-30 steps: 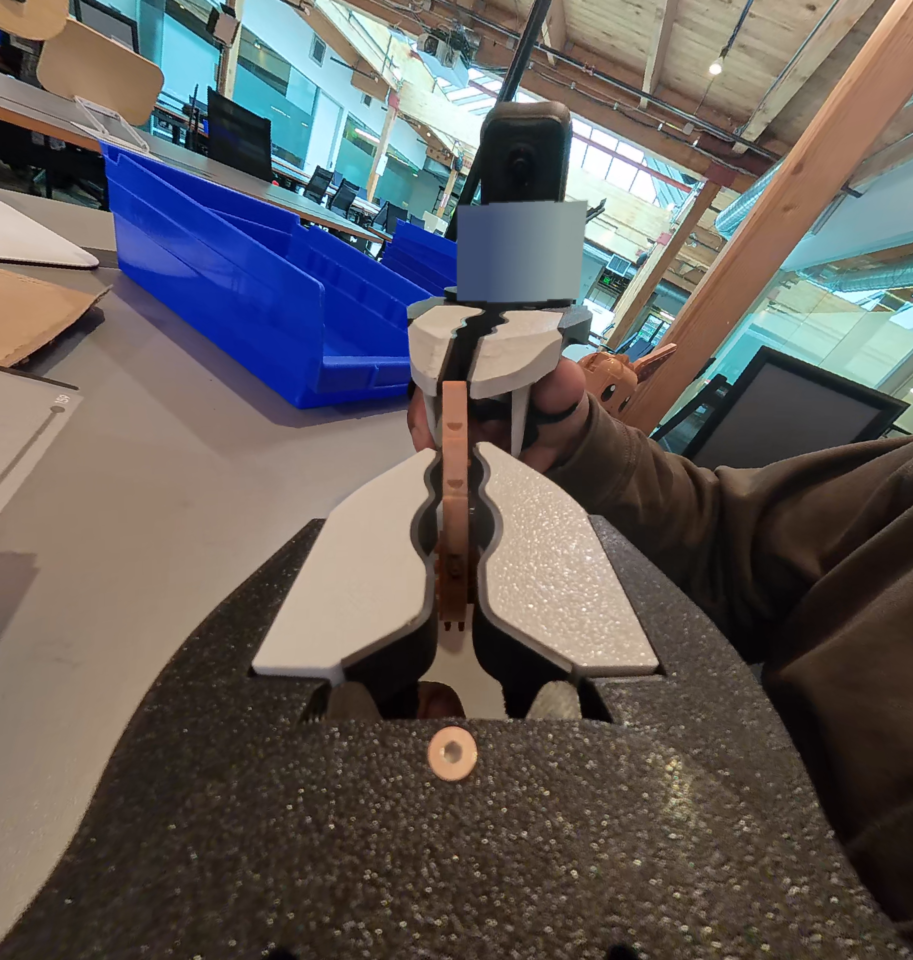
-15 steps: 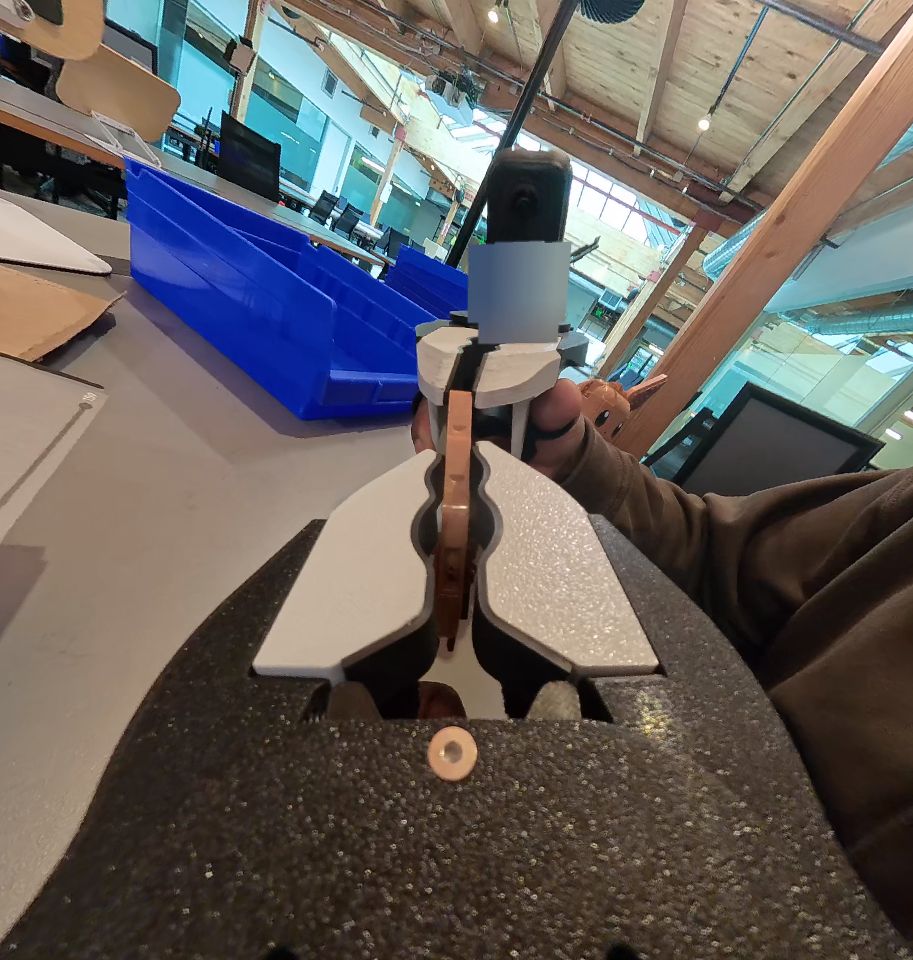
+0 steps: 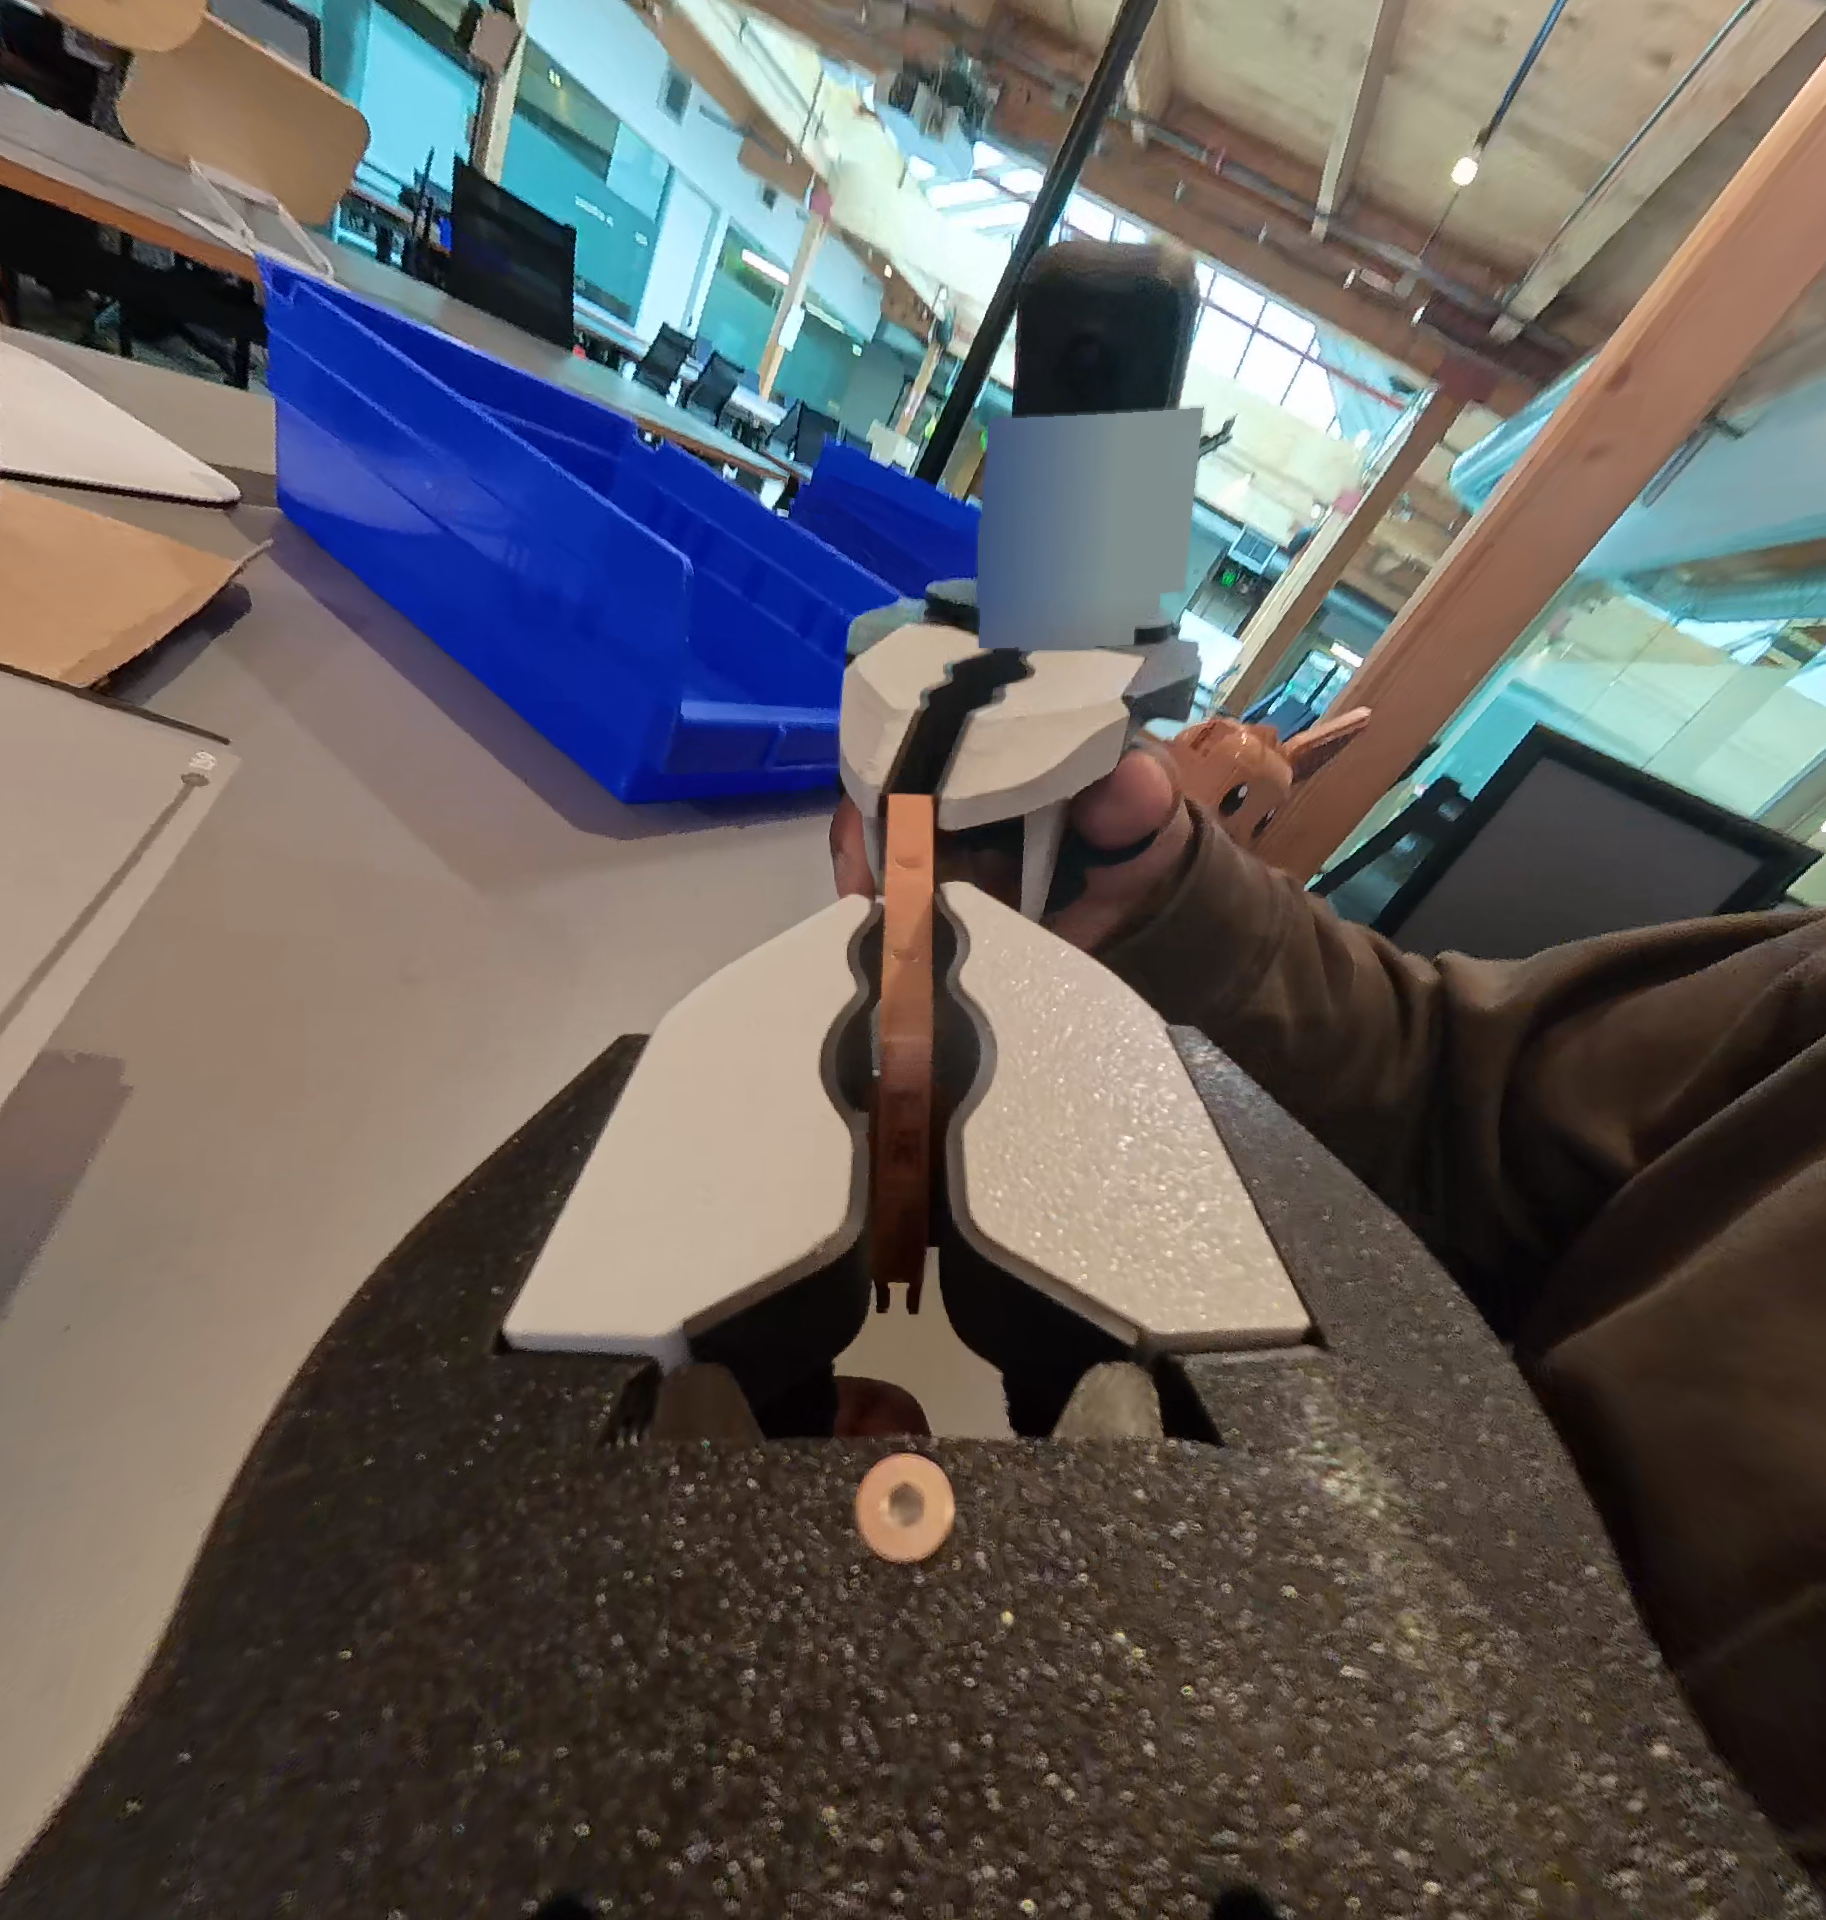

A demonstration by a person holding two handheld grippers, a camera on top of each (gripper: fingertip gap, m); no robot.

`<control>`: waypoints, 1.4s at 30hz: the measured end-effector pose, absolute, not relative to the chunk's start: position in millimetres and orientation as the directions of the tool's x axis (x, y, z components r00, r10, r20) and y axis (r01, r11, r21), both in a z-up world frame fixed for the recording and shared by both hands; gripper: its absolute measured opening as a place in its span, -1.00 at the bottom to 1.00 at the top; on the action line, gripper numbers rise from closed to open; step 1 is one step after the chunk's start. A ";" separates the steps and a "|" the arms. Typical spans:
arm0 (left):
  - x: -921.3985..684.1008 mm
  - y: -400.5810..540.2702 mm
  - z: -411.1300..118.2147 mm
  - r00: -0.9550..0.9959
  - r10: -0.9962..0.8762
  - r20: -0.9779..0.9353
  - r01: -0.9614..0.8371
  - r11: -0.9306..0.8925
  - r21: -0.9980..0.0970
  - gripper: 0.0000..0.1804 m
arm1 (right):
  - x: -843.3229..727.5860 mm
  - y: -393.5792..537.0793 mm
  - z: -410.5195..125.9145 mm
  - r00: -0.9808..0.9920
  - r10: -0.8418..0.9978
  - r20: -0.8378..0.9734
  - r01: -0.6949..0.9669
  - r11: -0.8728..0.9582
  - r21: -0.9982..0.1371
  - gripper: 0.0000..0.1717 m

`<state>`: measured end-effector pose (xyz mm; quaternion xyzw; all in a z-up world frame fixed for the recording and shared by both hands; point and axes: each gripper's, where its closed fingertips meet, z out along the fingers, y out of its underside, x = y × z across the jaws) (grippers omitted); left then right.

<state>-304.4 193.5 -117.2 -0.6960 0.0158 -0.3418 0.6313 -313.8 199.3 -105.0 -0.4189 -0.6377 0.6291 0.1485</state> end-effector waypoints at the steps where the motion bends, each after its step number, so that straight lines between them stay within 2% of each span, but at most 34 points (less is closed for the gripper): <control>1: -302.9 193.9 -120.0 0.773 -0.450 0.446 0.390 -0.217 -0.895 -0.91 | -313.7 199.4 -106.1 -0.602 0.726 -0.331 0.351 -0.131 -0.927 -0.91; 6: -299.6 193.4 -128.5 0.799 -0.440 0.411 0.325 -0.259 -0.910 -0.90 | -311.1 198.2 -111.8 -0.607 0.735 -0.302 0.370 -0.075 -0.926 -0.91; 11: -299.3 193.2 -132.7 0.786 -0.435 0.440 0.333 -0.302 -0.893 -0.91 | -314.3 196.1 -113.6 -0.602 0.749 -0.277 0.351 -0.063 -0.934 -0.91; 13: -305.9 194.2 -129.6 0.787 -0.413 0.459 0.370 -0.279 -0.886 -0.91 | -318.1 199.2 -110.0 -0.579 0.761 -0.292 0.329 -0.110 -0.938 -0.94; 16: -321.4 193.4 -118.1 0.753 -0.396 0.526 0.486 -0.205 -0.849 -0.91 | -318.2 202.7 -107.5 -0.570 0.750 -0.335 0.333 -0.163 -0.929 -0.86; 21: -327.5 193.7 -104.5 0.685 -0.427 0.591 0.601 -0.127 -0.789 -0.91 | -313.7 178.0 -134.3 -0.610 0.684 -0.401 0.468 -0.097 -0.878 -0.68; 25: -321.3 195.5 -98.9 0.654 -0.457 0.603 0.634 -0.103 -0.766 -0.91 | -314.2 165.0 -136.7 -0.634 0.636 -0.440 0.478 -0.125 -0.869 -0.82; 35: -309.1 191.3 -108.1 0.725 -0.471 0.502 0.484 -0.170 -0.858 -0.81 | -300.5 168.0 -147.3 -0.659 0.643 -0.390 0.521 0.018 -0.853 -0.87; 42: -297.9 188.6 -113.8 0.721 -0.504 0.475 0.426 -0.219 -0.878 -0.87 | -295.0 164.9 -154.9 -0.680 0.637 -0.363 0.533 0.089 -0.841 -0.87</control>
